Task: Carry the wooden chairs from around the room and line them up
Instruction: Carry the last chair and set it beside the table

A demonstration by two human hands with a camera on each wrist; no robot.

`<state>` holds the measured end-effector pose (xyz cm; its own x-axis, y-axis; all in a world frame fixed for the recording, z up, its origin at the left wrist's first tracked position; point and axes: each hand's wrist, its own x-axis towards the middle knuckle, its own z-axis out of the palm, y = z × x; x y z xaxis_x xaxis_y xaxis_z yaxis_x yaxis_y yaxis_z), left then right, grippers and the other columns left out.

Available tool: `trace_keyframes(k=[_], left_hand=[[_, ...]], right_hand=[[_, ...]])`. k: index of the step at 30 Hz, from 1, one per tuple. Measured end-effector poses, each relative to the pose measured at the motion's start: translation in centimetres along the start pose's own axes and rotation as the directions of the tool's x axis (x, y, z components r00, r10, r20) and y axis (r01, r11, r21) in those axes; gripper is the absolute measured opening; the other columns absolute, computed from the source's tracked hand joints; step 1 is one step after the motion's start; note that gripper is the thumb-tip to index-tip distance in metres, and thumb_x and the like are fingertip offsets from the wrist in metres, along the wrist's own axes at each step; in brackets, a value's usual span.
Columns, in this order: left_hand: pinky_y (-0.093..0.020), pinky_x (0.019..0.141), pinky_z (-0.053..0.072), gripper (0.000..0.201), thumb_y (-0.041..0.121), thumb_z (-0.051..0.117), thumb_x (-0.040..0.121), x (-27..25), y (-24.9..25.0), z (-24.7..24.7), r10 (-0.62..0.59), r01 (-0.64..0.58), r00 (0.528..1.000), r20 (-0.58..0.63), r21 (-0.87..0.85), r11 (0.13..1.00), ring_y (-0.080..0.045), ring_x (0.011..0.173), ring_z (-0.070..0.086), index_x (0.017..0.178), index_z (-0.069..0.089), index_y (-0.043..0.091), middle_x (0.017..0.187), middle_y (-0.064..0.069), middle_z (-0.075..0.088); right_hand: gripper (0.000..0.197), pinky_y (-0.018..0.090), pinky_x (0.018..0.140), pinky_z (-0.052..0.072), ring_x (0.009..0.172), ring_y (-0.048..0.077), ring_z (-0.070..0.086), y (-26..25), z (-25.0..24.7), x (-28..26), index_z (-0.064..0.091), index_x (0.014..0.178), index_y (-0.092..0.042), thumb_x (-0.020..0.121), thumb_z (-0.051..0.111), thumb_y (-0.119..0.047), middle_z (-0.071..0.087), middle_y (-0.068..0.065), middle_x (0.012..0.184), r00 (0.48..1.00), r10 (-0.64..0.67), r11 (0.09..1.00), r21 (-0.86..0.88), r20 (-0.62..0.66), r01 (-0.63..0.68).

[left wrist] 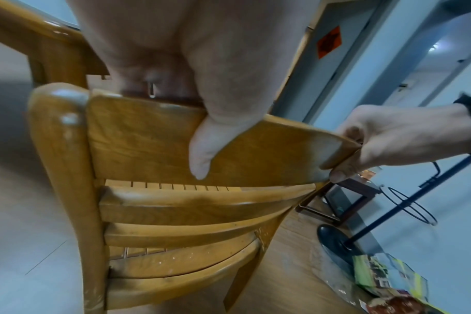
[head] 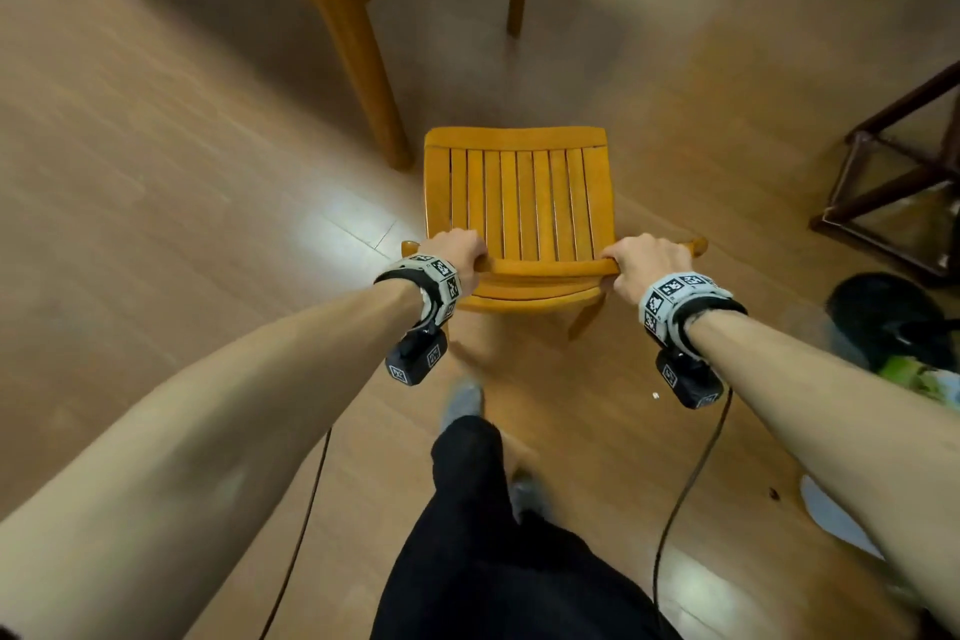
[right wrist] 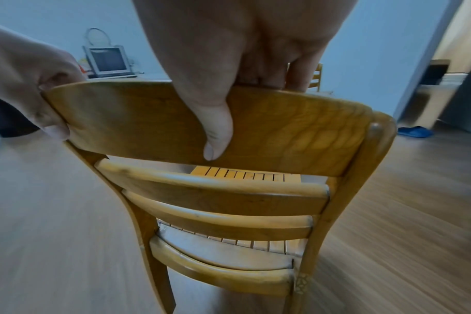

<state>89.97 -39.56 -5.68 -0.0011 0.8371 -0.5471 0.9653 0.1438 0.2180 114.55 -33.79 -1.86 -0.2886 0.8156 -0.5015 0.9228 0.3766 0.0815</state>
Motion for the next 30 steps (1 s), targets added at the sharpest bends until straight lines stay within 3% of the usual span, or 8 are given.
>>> trace_keyframes(k=[6, 11, 14, 19, 23, 26, 30], left_hand=[[-0.033, 0.071, 0.048, 0.027, 0.013, 0.064, 0.088, 7.3, -0.4, -6.2, 0.149, -0.148, 0.989, 0.001, 0.081, 0.986, -0.027, 0.095, 0.063, 0.113, 0.066, 0.023, 0.106, -0.003, 0.065], [-0.037, 0.077, 0.052, 0.028, 0.016, 0.062, 0.089, 13.6, -0.3, -11.5, 0.193, -0.196, 0.981, 0.033, 0.113, 0.974, -0.030, 0.099, 0.064, 0.116, 0.067, 0.024, 0.110, -0.005, 0.066], [-0.036, 0.073, 0.048, 0.030, 0.013, 0.062, 0.086, 17.9, -0.2, -14.8, 0.213, -0.217, 0.976, 0.041, 0.138, 0.966, -0.031, 0.102, 0.063, 0.114, 0.068, 0.023, 0.110, -0.005, 0.065], [-0.039, 0.078, 0.051, 0.030, 0.012, 0.062, 0.084, 26.2, 0.6, -21.9, 0.218, -0.225, 0.974, 0.059, 0.170, 0.959, -0.032, 0.102, 0.062, 0.112, 0.069, 0.022, 0.109, -0.007, 0.063], [-0.039, 0.078, 0.048, 0.025, 0.010, 0.061, 0.081, 33.3, 1.5, -28.8, 0.231, -0.226, 0.973, -0.006, 0.179, 0.957, -0.036, 0.101, 0.062, 0.104, 0.068, 0.020, 0.109, -0.011, 0.065], [-0.038, 0.079, 0.047, 0.028, 0.006, 0.059, 0.080, 38.7, 2.1, -33.5, 0.261, -0.250, 0.964, -0.046, 0.168, 0.954, -0.036, 0.100, 0.061, 0.102, 0.069, 0.021, 0.106, -0.010, 0.066], [-0.039, 0.082, 0.048, 0.031, 0.005, 0.060, 0.081, 45.6, 2.7, -38.2, 0.322, -0.305, 0.943, -0.083, 0.166, 0.938, -0.034, 0.101, 0.062, 0.105, 0.067, 0.023, 0.106, -0.008, 0.068]], right_hand=[[0.022, 0.033, 0.072, 0.042, 0.096, 0.029, 0.065, 1.1, -2.6, 4.5, 0.069, 0.111, -0.033, 0.092, 0.061, -0.025, 0.069, 0.001, 0.101, 0.992, 0.121, 0.990, 0.068, 0.018, -0.122], [0.017, 0.032, 0.066, 0.044, 0.086, 0.027, 0.064, 2.1, -5.3, 9.5, 0.069, 0.099, -0.031, 0.090, 0.058, -0.021, 0.066, -0.003, 0.087, 0.978, 0.208, 0.965, 0.159, 0.018, -0.208], [0.016, 0.033, 0.069, 0.048, 0.081, 0.024, 0.062, 3.1, -7.4, 13.3, 0.070, 0.095, -0.032, 0.088, 0.059, -0.022, 0.065, -0.006, 0.080, 0.971, 0.240, 0.945, 0.226, 0.004, -0.235], [0.016, 0.035, 0.074, 0.052, 0.087, 0.024, 0.064, 5.7, -11.9, 21.7, 0.069, 0.105, -0.035, 0.090, 0.065, -0.030, 0.069, -0.005, 0.088, 0.974, 0.226, 0.938, 0.275, -0.028, -0.210], [0.012, 0.035, 0.076, 0.052, 0.088, 0.026, 0.065, 8.2, -17.1, 28.6, 0.067, 0.101, -0.035, 0.089, 0.067, -0.032, 0.069, -0.006, 0.086, 0.964, 0.253, 0.923, 0.320, -0.081, -0.216], [0.019, 0.037, 0.080, 0.053, 0.093, 0.026, 0.067, 9.9, -21.1, 33.6, 0.067, 0.105, -0.033, 0.088, 0.070, -0.041, 0.071, -0.006, 0.094, 0.956, 0.265, 0.919, 0.334, -0.123, -0.212], [0.031, 0.036, 0.088, 0.051, 0.106, 0.025, 0.064, 12.6, -25.4, 39.6, 0.065, 0.118, -0.034, 0.088, 0.072, -0.040, 0.071, -0.006, 0.109, 0.943, 0.293, 0.913, 0.340, -0.159, -0.227]])
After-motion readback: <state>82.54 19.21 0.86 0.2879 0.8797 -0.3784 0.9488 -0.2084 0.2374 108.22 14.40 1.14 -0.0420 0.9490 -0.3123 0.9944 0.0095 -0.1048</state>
